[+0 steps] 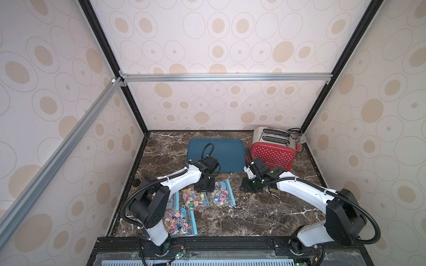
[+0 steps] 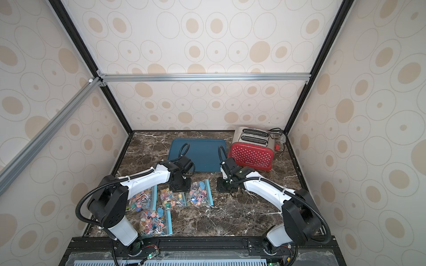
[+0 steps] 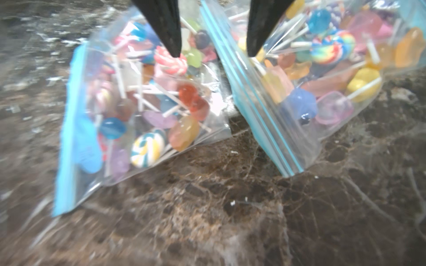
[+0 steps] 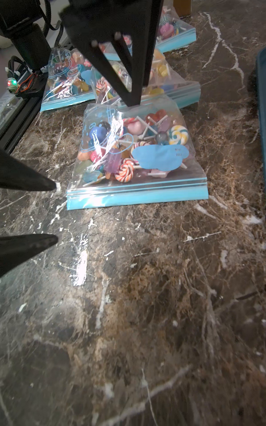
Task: Pour candies out of the ziploc bag
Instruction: Adjust the ziploc bag at the center of the board, then open the ziploc bag at the center of the board.
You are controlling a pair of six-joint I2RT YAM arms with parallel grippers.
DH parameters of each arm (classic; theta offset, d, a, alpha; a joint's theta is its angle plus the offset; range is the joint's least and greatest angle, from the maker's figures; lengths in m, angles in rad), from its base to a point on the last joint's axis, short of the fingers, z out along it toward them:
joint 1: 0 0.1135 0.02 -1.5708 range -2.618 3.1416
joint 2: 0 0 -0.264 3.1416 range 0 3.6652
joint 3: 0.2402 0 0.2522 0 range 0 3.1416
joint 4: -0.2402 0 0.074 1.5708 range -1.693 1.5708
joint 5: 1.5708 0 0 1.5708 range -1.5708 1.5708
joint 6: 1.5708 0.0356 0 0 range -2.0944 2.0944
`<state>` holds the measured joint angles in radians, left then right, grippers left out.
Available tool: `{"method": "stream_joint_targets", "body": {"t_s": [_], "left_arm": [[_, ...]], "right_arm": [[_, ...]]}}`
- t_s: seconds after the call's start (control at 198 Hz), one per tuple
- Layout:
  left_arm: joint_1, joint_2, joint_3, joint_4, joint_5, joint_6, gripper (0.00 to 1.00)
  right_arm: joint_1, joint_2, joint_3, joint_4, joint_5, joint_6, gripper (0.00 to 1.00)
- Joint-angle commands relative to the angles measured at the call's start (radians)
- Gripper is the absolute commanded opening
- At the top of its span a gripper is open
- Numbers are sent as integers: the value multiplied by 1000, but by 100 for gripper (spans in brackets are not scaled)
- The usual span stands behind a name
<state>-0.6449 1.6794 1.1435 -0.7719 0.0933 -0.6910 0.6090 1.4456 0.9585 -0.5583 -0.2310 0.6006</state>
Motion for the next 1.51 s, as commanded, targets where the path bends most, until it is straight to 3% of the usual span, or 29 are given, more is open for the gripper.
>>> {"method": "stream_joint_targets", "body": {"t_s": [0.0,0.136,0.222,0.908,1.064,1.22,1.503], "left_arm": [[-15,-10,52,-24,16,7,35],[-19,34,72,-11,20,12,18],[-20,63,74,3,15,6,14],[-20,165,37,-96,-239,-62,3],[-26,82,80,-86,-174,-40,5],[-68,14,160,-93,-84,-22,10],[-179,183,304,-46,18,-42,10]], "right_arm": [[-21,-44,-22,-41,13,-14,35],[-44,-72,-45,-48,15,-17,34],[-54,-84,-56,-51,13,-20,32],[-4,79,-66,125,-197,-16,28],[-19,45,-63,78,-121,-25,26],[-101,-42,-104,49,-111,-42,26],[-224,-128,-175,39,-148,-71,25]]}}
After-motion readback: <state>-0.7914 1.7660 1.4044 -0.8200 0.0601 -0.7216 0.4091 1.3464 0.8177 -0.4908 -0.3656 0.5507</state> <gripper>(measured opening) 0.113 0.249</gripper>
